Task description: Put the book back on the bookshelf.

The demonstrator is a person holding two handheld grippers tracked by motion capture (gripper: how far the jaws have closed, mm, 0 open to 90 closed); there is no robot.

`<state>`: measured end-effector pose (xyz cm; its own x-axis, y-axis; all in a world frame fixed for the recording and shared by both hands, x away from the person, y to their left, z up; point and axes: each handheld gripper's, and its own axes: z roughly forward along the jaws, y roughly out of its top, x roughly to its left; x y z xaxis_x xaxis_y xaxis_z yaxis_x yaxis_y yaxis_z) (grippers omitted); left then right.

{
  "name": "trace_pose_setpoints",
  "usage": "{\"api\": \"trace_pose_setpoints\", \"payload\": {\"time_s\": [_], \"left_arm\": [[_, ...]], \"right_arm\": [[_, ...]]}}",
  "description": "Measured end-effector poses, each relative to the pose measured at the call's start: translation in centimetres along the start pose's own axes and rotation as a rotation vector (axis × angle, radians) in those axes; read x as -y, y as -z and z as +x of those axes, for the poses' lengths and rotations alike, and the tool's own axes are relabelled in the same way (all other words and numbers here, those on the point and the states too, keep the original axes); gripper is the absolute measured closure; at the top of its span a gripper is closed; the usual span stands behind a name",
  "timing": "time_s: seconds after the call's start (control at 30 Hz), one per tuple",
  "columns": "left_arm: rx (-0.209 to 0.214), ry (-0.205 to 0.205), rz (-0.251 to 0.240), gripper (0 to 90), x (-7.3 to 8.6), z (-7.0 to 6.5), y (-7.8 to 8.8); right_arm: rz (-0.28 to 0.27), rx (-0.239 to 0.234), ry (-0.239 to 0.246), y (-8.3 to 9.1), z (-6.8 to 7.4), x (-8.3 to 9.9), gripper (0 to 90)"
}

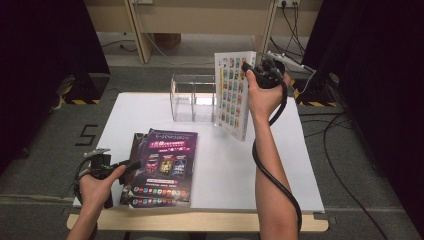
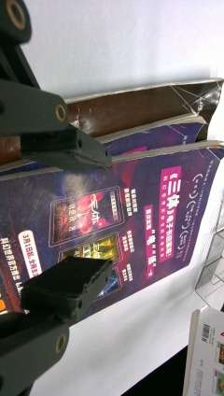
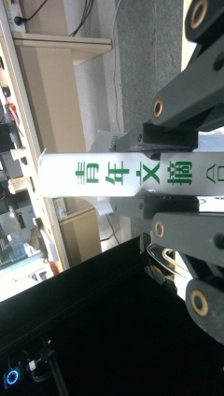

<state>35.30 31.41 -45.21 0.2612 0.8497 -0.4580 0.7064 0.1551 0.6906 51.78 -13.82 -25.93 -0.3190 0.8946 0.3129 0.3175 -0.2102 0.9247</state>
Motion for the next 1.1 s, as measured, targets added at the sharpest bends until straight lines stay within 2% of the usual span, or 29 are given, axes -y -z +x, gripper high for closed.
{"api": "trace_pose_setpoints", "payload": {"time_s": [0.43, 0.57, 0.83, 1.1], "left_arm": [[-0.002, 0.010, 0.014, 43.9, 0.3, 0.2, -0.4], [0.000, 0.007, 0.014, 43.9, 0.2, 0.1, -0.6], [-0.017, 0.010, -0.003, 43.9, 0.0, 0.4, -0.1], [-0.011, 0.015, 0.007, 44.0, 0.2, 0.4, -0.4]], "right_arm": [[-0.006, 0.017, 0.009, -1.9, 0.0, 0.1, 74.0], [0.013, 0.022, 0.006, -2.7, 0.1, -0.2, 74.0], [0.005, 0.026, 0.001, -3.3, -0.1, -0.1, 74.0], [0.000, 0.029, -0.008, -3.8, 0.1, 0.0, 74.0]]}}
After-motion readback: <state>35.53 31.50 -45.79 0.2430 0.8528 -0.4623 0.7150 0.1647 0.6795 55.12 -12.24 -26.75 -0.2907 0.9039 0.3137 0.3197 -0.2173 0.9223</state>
